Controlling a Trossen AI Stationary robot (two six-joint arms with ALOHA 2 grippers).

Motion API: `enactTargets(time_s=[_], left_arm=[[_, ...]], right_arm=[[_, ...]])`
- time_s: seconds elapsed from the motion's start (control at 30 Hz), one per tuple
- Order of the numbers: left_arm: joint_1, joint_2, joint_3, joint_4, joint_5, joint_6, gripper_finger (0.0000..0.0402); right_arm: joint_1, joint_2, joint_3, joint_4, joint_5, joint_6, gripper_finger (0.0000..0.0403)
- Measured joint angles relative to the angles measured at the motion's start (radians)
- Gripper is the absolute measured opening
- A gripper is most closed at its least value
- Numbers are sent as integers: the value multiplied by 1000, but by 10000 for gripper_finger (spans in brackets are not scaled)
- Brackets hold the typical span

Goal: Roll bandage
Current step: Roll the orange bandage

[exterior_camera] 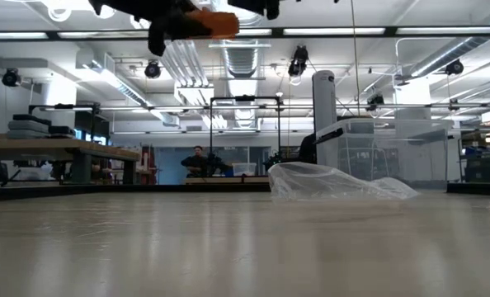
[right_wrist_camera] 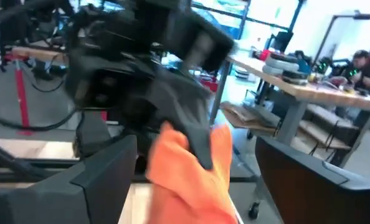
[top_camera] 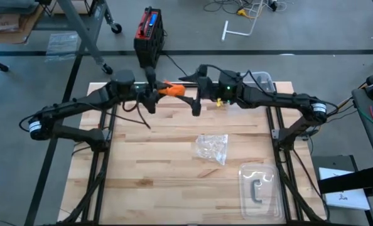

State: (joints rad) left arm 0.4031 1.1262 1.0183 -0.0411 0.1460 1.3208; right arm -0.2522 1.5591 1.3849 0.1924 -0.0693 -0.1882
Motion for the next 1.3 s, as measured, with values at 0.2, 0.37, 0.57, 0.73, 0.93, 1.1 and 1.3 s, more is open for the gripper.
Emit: enactTargets(time_s=[0.2,0.37,0.57,0.73,0.93,1.1,1.3], left_arm=[[-53,10,0,112,-65,140,92],[-58,13,0,138,-85,142,94],[-60,13,0,173,-85,107,94],[-60,17,0,175,-84,100,99],[-62,55,0,231,-81,101,100],[-63,92,0,250,-80,85,100],[-65,85,0,251,-78,-73,111]], right_arm=[[-10,20,0,1,-49,92,308],[-8,28,0,27,-70,94,291],[-9,40,1,73,-69,111,275],[-9,40,1,98,-70,111,265],[-9,46,1,111,-64,105,254],[-10,47,1,87,-53,58,235],[-8,46,1,86,-44,-23,182]])
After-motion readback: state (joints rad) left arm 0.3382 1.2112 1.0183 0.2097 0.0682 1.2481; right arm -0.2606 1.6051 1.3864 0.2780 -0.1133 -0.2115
